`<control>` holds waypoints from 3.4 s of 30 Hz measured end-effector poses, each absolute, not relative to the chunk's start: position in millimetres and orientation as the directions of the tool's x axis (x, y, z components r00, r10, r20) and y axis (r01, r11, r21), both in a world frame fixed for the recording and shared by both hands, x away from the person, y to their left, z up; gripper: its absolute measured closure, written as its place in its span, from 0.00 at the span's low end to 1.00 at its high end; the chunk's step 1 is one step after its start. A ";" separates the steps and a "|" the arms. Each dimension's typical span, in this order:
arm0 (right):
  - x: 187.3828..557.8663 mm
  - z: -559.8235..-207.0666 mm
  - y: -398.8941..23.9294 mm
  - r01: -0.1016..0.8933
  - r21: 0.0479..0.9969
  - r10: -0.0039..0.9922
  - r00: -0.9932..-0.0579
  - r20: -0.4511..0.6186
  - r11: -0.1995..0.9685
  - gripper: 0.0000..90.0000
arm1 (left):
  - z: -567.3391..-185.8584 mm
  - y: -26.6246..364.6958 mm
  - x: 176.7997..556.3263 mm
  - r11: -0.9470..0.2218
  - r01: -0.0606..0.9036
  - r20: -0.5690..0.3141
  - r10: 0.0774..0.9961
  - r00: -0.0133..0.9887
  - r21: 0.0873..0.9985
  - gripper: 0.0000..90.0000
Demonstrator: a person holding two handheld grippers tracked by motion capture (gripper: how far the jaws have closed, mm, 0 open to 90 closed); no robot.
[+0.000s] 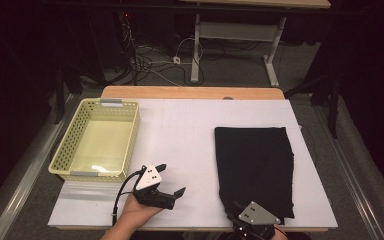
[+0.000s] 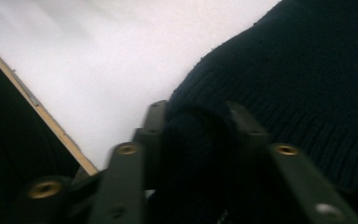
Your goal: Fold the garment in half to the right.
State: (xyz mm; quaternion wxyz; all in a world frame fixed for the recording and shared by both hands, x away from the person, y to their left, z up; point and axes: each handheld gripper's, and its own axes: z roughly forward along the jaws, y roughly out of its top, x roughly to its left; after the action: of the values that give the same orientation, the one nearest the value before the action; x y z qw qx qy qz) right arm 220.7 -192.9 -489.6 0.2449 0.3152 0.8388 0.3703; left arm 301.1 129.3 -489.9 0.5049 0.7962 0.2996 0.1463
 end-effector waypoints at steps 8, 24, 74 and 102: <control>212.2 -486.6 -195.7 0.324 0.791 0.687 -0.709 -0.160 0.519 0.86 | -487.5 126.7 305.6 -0.329 0.367 -0.077 0.645 0.760 0.870 0.01; 208.3 -486.9 -201.4 0.336 0.814 0.662 -0.746 -0.077 0.474 0.85 | -481.8 50.4 365.2 -0.364 0.444 -0.123 0.644 0.755 0.819 0.03; 227.2 -485.3 -147.3 0.274 0.792 0.589 -0.798 -0.130 0.546 0.85 | -468.0 38.2 441.8 -0.332 0.578 -0.136 0.774 0.619 0.746 0.88; 227.4 -463.0 -109.9 0.240 0.847 0.544 -0.837 -0.068 0.474 0.55 | -464.5 102.6 396.9 -0.336 0.580 -0.037 0.844 0.536 0.742 0.48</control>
State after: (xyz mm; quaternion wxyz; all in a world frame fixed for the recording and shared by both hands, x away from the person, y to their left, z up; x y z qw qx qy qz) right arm 227.4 -109.9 -463.0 0.1664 0.2325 0.8423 0.4570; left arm 396.9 102.6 -464.5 0.3642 0.7970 0.4467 0.1807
